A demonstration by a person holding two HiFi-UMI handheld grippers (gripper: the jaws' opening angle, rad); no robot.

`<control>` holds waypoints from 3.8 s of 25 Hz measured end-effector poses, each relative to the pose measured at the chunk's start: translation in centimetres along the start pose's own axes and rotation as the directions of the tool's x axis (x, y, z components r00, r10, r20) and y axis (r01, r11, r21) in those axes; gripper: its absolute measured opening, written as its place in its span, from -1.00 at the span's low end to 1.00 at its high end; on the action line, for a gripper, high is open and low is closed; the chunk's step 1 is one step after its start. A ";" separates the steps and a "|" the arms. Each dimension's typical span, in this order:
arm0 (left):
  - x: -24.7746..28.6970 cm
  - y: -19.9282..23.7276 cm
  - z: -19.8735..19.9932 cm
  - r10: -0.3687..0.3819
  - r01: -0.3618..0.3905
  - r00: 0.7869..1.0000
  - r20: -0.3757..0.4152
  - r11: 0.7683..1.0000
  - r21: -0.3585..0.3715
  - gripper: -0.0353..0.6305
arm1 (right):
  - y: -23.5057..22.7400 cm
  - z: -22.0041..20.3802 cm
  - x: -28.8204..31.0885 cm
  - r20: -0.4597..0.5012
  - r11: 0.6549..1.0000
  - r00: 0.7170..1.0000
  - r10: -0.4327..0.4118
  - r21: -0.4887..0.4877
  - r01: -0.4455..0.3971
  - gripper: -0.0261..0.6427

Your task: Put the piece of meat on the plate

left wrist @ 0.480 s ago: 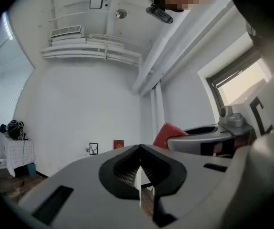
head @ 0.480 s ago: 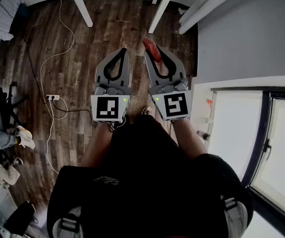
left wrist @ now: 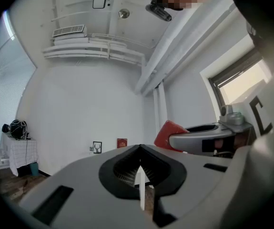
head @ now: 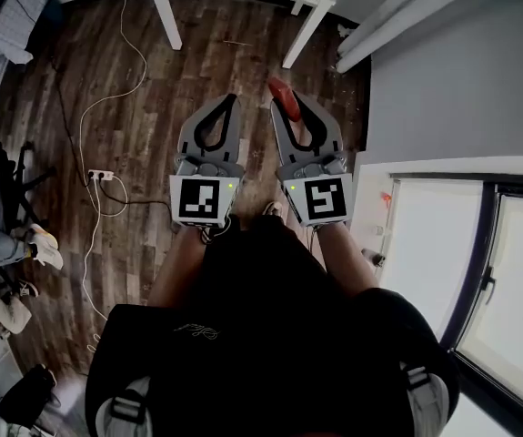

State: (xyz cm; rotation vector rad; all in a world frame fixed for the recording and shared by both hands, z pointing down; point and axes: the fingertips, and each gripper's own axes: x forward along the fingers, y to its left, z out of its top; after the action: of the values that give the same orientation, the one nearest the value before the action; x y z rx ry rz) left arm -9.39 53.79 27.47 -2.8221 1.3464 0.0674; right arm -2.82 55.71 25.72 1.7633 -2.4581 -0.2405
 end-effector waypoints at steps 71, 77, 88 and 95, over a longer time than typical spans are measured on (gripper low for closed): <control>39.4 22.2 -10.4 -0.066 0.055 0.973 -0.222 0.997 -0.052 -0.89 | -21.9 -12.0 39.6 -0.159 0.998 0.986 0.043 -0.031 -0.048 -0.61; 42.9 27.4 -10.9 -0.116 0.100 0.969 -0.220 0.992 -0.080 -0.89 | -22.3 -12.7 45.5 -0.247 0.991 0.969 0.005 -0.131 -0.039 -0.61; 46.3 31.6 -13.0 -0.153 0.125 0.960 -0.235 0.984 -0.131 -0.89 | -22.3 -14.3 51.4 -0.398 0.948 0.916 -0.036 -0.304 -0.094 -0.61; 49.1 32.8 -14.9 -0.158 0.123 0.952 -0.261 0.982 -0.144 -0.89 | -23.8 -16.7 54.6 -0.448 0.944 0.894 -0.011 -0.299 -0.138 -0.61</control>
State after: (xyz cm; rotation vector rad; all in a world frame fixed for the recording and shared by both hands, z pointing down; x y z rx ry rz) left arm -3.53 -5.40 40.32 -3.1188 1.2143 -0.2559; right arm 4.80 -4.55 37.31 1.4079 -2.0106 -0.1949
